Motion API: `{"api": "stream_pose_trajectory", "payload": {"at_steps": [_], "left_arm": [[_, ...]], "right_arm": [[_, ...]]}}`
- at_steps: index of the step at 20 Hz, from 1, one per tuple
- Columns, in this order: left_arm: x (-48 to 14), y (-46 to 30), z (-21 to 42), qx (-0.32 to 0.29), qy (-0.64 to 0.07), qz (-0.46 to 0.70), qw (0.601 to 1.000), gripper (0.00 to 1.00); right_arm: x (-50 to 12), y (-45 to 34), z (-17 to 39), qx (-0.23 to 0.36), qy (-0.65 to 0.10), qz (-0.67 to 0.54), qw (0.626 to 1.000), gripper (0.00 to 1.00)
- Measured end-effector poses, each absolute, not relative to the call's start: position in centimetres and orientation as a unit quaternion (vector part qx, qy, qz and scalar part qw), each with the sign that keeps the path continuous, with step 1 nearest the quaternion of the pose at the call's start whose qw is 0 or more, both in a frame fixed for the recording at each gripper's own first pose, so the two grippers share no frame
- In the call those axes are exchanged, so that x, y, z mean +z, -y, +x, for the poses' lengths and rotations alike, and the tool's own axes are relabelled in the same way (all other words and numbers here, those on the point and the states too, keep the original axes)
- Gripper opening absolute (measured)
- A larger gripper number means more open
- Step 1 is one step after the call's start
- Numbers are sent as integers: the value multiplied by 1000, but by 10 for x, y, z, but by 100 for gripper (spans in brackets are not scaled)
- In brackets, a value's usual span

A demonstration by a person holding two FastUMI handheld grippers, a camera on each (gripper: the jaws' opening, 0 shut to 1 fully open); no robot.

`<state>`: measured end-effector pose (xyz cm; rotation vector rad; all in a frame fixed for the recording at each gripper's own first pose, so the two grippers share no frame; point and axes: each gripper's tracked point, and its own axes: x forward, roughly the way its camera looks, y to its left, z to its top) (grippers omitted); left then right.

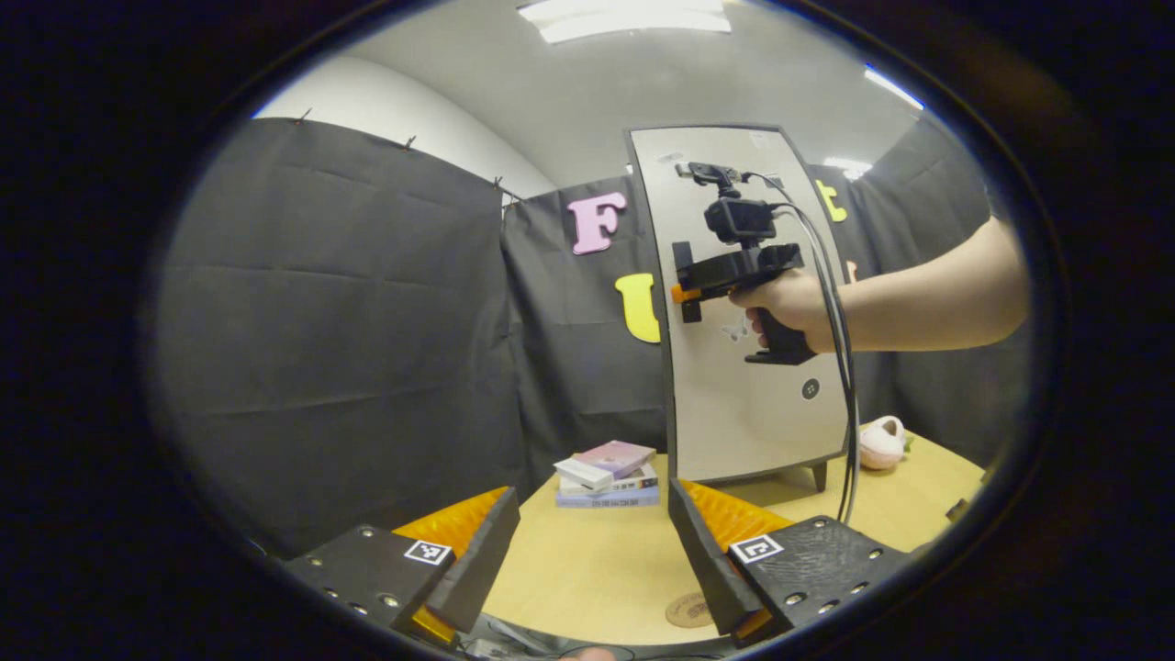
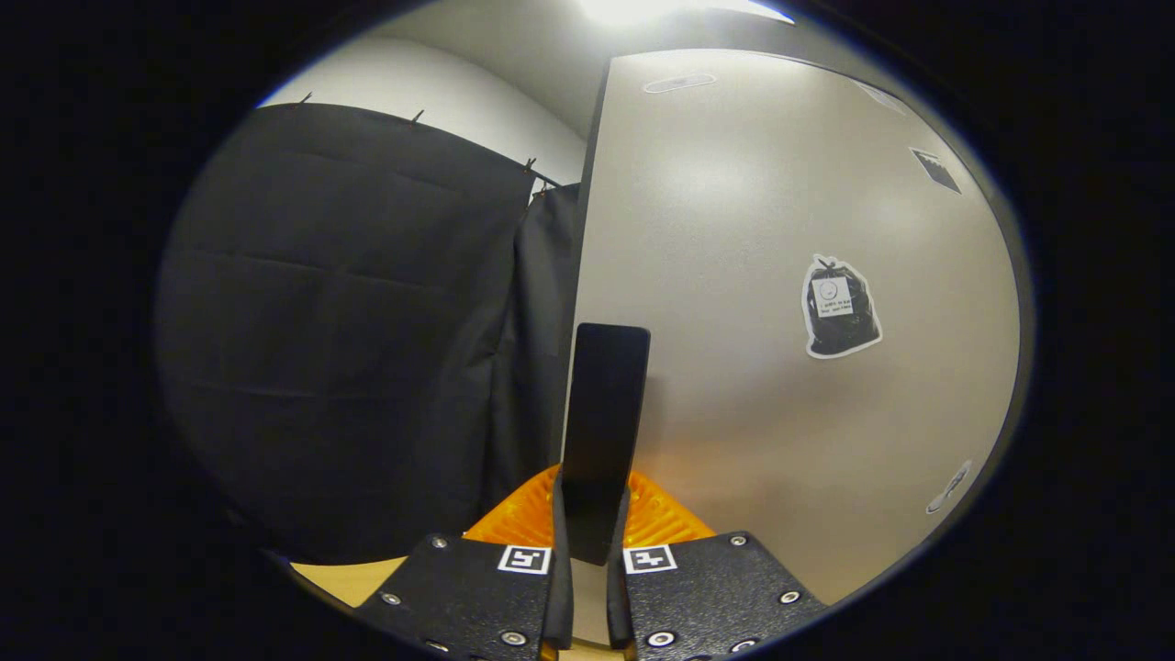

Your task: Open the cabinet door with the right hand, grasp the bottle in the cabinet with the left hand and place it on the coaster, then close the cabinet door with the right hand.

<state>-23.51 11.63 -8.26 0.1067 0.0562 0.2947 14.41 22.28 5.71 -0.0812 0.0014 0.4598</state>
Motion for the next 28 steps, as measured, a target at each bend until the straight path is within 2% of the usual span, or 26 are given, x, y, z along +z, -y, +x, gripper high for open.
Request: {"api": "stream_pose_trajectory", "payload": {"at_steps": [5,6,7,10,12,13,14,16,18,19,22,26,27,28], "left_arm": [[-80,-123,-232,165,-22,42,985,96],[-83,-123,-232,164,-23,37,986,94],[-87,-123,-232,161,-30,34,986,96],[-92,-126,-228,157,-45,40,986,94],[-90,-122,-220,154,-41,40,986,96],[-88,-120,-218,160,-45,41,985,93],[-81,-114,-219,167,-39,42,984,96],[-61,-101,-221,182,-21,45,982,94],[-54,-86,-223,193,-23,43,980,96],[-54,-77,-225,195,-29,41,980,94],[-52,-42,-223,173,-32,41,984,96],[-59,-7,-222,158,-57,42,985,96],[-57,1,-217,153,-58,40,986,93],[-56,12,-210,145,-58,35,987,97]], "right_arm": [[66,-223,104,262,1,-27,965,15],[66,-223,98,268,-1,-22,963,15],[67,-223,94,274,-3,-17,962,15],[70,-215,76,293,-10,-4,956,15],[72,-208,63,308,-9,10,951,15],[73,-204,58,315,-10,15,949,15],[72,-200,51,322,-13,18,947,15],[75,-190,37,341,-20,22,940,15],[76,-179,25,365,-32,22,930,15],[77,-171,18,373,-38,22,927,15],[80,-144,5,394,-29,47,918,15],[81,-96,-11,373,-11,27,927,17],[79,-86,-17,360,-12,22,933,17],[77,-77,-23,347,-13,24,938,17]]}}
